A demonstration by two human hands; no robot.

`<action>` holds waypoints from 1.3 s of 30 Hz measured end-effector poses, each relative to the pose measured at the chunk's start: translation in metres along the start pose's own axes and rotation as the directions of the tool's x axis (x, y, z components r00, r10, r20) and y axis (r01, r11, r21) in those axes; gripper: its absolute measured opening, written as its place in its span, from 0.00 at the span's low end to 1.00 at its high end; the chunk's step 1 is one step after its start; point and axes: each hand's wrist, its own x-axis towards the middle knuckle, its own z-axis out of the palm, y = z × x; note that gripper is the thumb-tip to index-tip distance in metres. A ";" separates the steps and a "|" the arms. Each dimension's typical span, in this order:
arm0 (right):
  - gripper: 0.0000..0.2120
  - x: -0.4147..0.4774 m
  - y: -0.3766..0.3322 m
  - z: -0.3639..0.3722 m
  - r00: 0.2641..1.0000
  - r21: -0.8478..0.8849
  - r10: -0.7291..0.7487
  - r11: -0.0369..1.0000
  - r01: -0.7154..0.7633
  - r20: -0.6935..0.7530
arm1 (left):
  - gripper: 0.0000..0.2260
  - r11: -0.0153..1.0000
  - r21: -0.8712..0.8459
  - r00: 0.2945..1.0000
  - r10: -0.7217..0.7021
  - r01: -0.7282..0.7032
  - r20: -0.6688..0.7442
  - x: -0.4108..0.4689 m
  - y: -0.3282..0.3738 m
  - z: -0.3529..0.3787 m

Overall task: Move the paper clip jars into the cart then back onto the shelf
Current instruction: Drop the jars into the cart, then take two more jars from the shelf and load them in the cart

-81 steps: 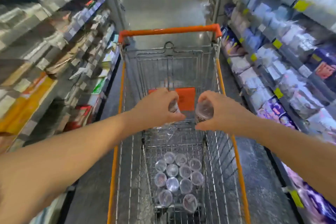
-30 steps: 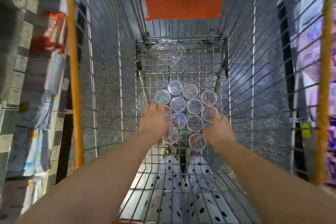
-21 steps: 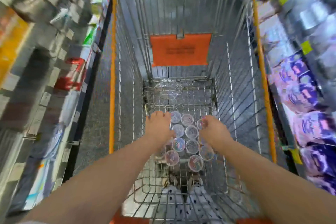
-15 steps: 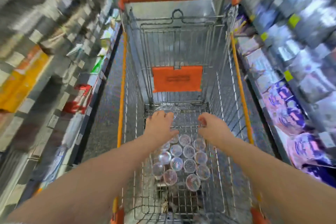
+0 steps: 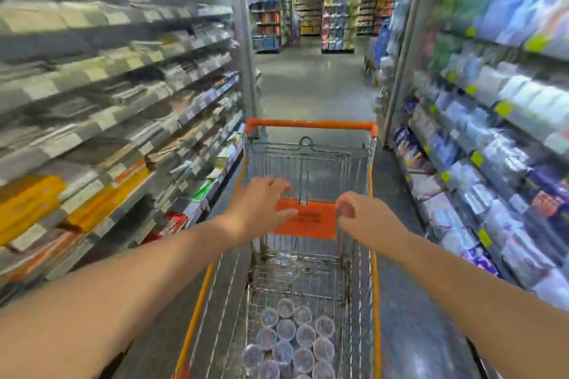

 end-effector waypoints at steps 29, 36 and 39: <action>0.04 -0.098 -0.457 -0.042 0.429 0.271 -0.883 0.373 0.888 -0.190 | 0.16 0.707 0.271 0.682 -0.394 0.653 -0.616 -0.378 -0.073 -0.334; 0.05 -0.111 -0.616 0.026 0.320 0.351 -0.926 0.237 0.906 -0.200 | 0.16 0.582 0.263 0.595 -0.502 0.769 -0.628 -0.488 -0.166 -0.395; 0.05 -0.110 -0.679 0.052 0.262 0.363 -0.941 0.173 0.916 -0.213 | 0.16 0.526 0.315 0.589 -0.508 0.790 -0.629 -0.528 -0.208 -0.416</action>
